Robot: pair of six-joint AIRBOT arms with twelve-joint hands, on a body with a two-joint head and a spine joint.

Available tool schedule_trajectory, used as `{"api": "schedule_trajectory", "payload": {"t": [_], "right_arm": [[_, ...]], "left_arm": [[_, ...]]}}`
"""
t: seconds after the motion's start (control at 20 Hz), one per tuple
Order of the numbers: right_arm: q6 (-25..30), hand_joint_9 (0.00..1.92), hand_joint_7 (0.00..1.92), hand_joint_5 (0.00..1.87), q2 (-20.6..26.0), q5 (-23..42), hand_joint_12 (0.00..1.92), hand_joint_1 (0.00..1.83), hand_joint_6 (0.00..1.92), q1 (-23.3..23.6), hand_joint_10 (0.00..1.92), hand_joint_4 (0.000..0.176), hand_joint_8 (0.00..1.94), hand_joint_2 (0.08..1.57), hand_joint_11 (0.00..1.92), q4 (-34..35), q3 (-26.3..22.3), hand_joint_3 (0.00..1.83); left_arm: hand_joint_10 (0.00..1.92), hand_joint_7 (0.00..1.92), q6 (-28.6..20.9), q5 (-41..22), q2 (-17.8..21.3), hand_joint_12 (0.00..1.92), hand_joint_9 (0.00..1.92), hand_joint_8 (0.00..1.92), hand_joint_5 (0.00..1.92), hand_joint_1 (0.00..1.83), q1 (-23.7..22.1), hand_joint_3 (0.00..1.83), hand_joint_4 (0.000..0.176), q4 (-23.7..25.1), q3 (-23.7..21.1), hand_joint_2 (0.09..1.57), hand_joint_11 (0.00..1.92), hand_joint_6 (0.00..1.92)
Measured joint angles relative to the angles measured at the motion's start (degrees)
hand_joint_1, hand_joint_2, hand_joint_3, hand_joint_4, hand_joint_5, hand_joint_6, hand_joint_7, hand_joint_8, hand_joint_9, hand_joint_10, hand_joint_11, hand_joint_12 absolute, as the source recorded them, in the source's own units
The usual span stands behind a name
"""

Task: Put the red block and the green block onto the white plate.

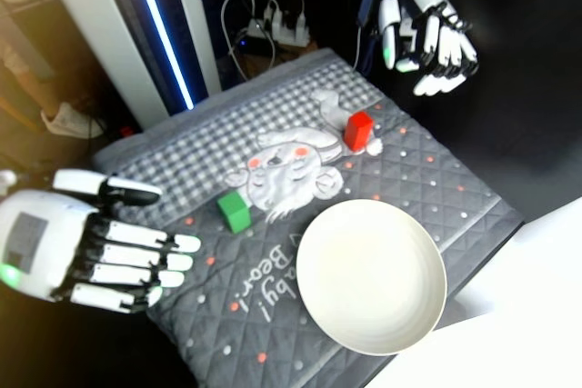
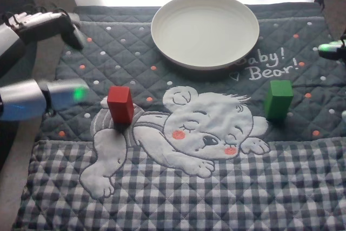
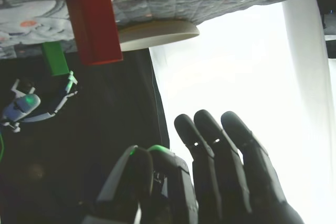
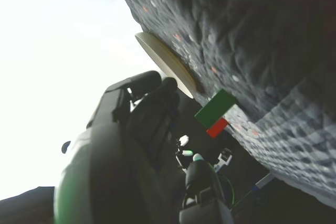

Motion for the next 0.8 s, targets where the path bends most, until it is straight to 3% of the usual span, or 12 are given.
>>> {"api": "schedule_trajectory", "payload": {"t": [0.05,0.15,0.25,0.3,0.35,0.45,0.55,0.6,0.7,0.75,0.8], "right_arm": [[0.1,0.27,0.29,0.28,-0.1,-0.3,0.62,1.01,0.00,0.0,0.01,0.112,0.00,1.06,0.02,-0.5,0.3,0.00],[1.0,0.26,0.22,0.23,-0.4,-0.6,0.59,1.01,0.00,0.0,0.00,0.095,0.00,1.01,0.08,-0.5,0.6,0.00],[2.3,0.25,0.21,0.17,-0.9,-0.7,0.34,0.95,0.00,0.0,0.00,0.108,0.00,0.96,0.19,-2.3,1.8,0.00],[4.1,0.20,0.14,0.10,-1.6,-0.6,0.28,0.97,0.00,0.0,0.00,0.137,0.00,0.95,0.14,-3.0,3.3,0.00],[6.1,0.17,0.13,0.06,-1.9,-1.0,0.27,0.95,0.00,0.0,0.00,0.148,0.00,0.93,0.12,-2.9,4.2,0.00],[8.6,0.12,0.11,0.01,-1.9,-0.8,0.42,0.86,0.00,0.2,0.00,0.172,0.00,0.88,0.01,-3.4,5.0,0.00],[9.1,0.14,0.12,0.00,-1.9,-0.2,0.54,0.73,0.00,0.3,0.01,0.176,0.00,0.84,0.00,-3.7,5.7,0.00],[9.1,0.15,0.12,0.00,-1.8,-0.5,0.54,0.71,0.00,0.8,0.01,0.176,0.00,0.83,0.00,-3.8,5.7,0.00],[8.0,0.16,0.14,0.00,-2.3,-4.6,0.54,0.77,0.00,9.7,0.00,0.176,0.00,0.86,0.00,-9.7,5.8,0.00],[7.7,0.15,0.14,0.00,-2.7,-4.3,0.48,0.80,0.00,11.9,0.00,0.149,0.00,0.88,0.00,-11.3,5.8,0.01],[6.7,0.15,0.16,0.00,-3.1,-3.9,0.49,0.84,0.00,14.0,0.00,0.142,0.00,0.88,0.00,-13.8,5.8,0.00]], "left_arm": [[0.02,0.28,0.0,0.2,-0.1,0.66,0.24,0.01,0.32,0.74,0.0,0.00,0.000,0.1,0.1,1.03,0.00,0.00],[0.01,0.30,0.0,0.2,-0.3,0.79,0.26,0.00,0.33,0.81,0.2,0.00,0.000,-0.4,0.2,1.04,0.00,0.00],[0.00,0.27,0.0,0.5,-0.4,0.66,0.21,0.00,0.31,0.75,0.3,0.00,0.000,-0.2,0.3,1.02,0.00,0.00],[0.00,0.25,-0.1,1.0,-1.2,0.57,0.17,0.00,0.30,0.74,-0.5,0.00,0.000,1.0,1.3,1.02,0.00,0.00],[0.01,0.25,-0.1,2.6,-2.6,0.58,0.18,0.00,0.29,0.78,-2.4,0.00,0.000,1.8,2.5,0.98,0.00,0.00],[0.01,0.28,-1.1,5.4,-5.1,0.70,0.24,0.00,0.28,0.80,-5.6,0.00,0.000,4.6,4.4,0.91,0.00,0.00],[0.01,0.30,-1.5,7.0,-6.1,0.72,0.25,0.00,0.28,0.81,-7.0,0.00,0.006,7.8,5.1,0.88,0.00,0.00],[0.00,0.30,-1.6,8.3,-6.6,0.74,0.25,0.00,0.27,0.83,-7.8,0.00,0.017,9.0,5.2,0.87,0.00,0.00],[0.00,0.30,-2.1,9.5,-6.5,0.84,0.26,0.00,0.27,0.86,-8.2,0.00,0.000,9.2,5.2,0.85,0.00,0.00],[0.00,0.29,-2.6,9.2,-6.2,0.81,0.26,0.00,0.28,0.87,-8.1,0.00,0.000,9.2,4.9,0.84,0.00,0.00],[0.00,0.30,-3.1,8.5,-5.7,0.80,0.26,0.00,0.28,0.87,-7.9,0.00,0.000,9.6,4.9,0.84,0.00,0.00]]}}
